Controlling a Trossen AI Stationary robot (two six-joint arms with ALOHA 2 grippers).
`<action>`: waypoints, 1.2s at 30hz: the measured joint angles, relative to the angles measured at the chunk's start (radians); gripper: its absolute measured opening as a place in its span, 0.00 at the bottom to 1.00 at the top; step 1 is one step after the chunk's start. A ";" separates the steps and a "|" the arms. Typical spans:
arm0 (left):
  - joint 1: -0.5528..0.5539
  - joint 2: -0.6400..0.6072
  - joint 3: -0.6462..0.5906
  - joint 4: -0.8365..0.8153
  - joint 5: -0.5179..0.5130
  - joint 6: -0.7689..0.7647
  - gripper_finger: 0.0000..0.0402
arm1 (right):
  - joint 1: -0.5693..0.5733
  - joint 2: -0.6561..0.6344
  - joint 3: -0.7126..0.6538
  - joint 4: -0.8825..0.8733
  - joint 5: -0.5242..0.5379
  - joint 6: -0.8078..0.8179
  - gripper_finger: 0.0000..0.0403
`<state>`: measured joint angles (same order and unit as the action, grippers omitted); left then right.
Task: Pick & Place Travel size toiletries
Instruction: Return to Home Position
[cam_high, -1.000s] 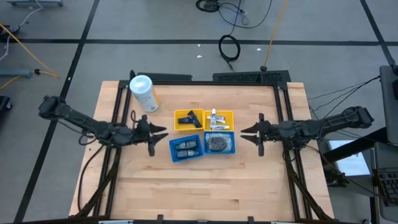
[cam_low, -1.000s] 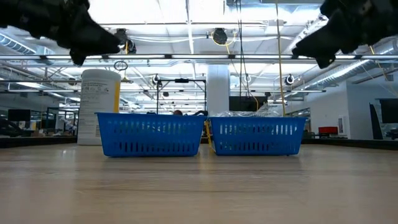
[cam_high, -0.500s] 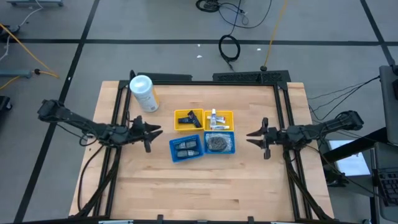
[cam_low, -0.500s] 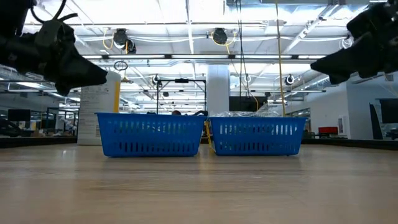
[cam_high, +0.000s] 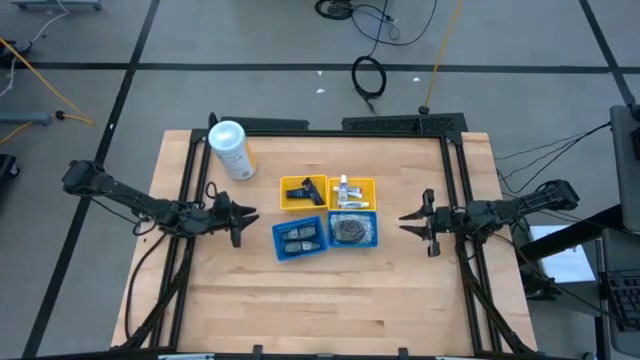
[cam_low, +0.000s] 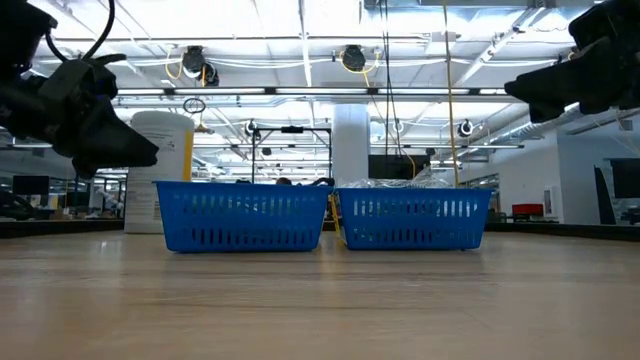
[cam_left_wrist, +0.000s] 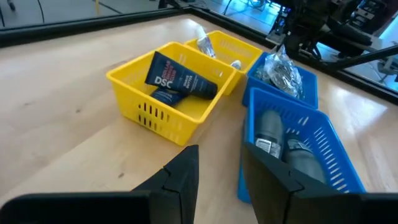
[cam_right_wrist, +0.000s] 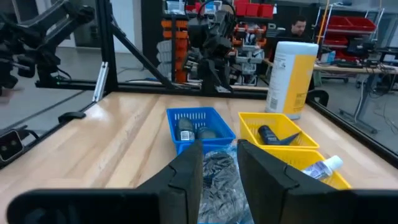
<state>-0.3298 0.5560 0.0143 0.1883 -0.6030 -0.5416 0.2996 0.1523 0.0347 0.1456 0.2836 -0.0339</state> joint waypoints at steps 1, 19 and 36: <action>0.000 0.000 0.000 0.000 0.000 -0.005 0.30 | 0.000 0.000 -0.005 0.000 0.001 -0.004 0.23; 0.000 0.000 0.000 0.000 0.000 -0.006 0.30 | 0.000 -0.002 -0.020 -0.001 0.002 0.022 0.23; 0.000 0.000 0.001 0.000 0.002 -0.004 0.30 | -0.187 -0.148 -0.020 0.073 0.003 0.022 0.23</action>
<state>-0.3298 0.5560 0.0151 0.1886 -0.6014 -0.5457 0.1127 0.0046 0.0147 0.2185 0.2863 -0.0120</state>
